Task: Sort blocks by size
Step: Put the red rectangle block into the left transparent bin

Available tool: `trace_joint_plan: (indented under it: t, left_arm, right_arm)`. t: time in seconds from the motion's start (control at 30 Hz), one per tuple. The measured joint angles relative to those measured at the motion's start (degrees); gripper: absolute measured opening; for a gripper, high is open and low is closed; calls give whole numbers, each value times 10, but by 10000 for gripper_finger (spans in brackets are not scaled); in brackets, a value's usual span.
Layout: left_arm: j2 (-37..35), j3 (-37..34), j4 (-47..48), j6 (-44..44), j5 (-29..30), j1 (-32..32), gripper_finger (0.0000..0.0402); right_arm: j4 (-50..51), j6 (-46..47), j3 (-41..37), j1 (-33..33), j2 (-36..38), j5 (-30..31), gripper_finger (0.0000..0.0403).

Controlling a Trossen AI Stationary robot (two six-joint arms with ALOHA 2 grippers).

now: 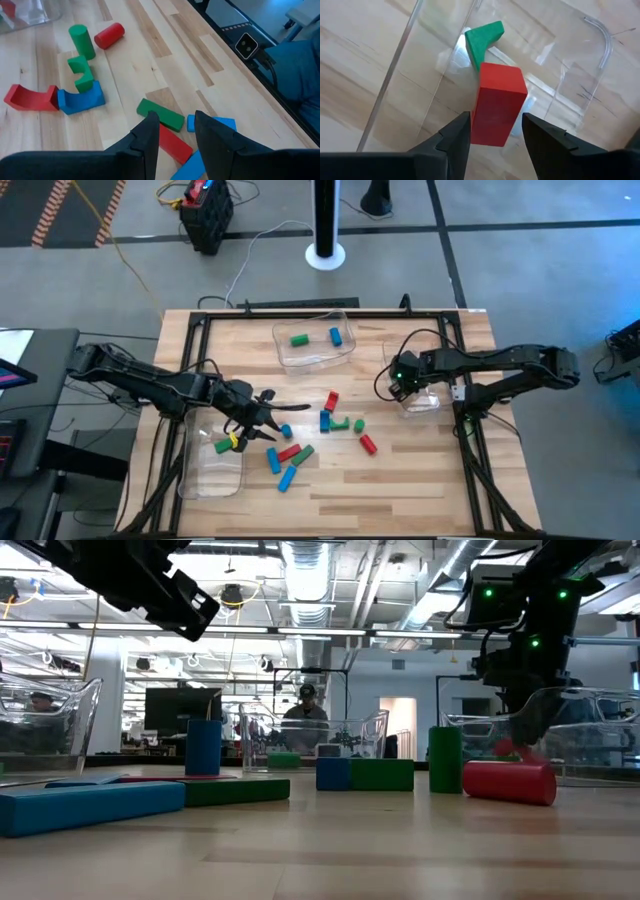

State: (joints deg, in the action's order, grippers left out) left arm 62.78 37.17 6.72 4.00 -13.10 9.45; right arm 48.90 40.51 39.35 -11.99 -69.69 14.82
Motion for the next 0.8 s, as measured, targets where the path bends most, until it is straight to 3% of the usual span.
trace_joint_plan:
  t: [0.33, 0.8]
  left_arm:
    - [0, 0, 7, 3, 0, 0, 119]
    - [0, 0, 17, 9, -2, 0, 119]
  right_arm:
    - [-5, 5, 0, 19, 14, 55, 209]
    - [-35, 0, 1, 82, 90, 141, 209]
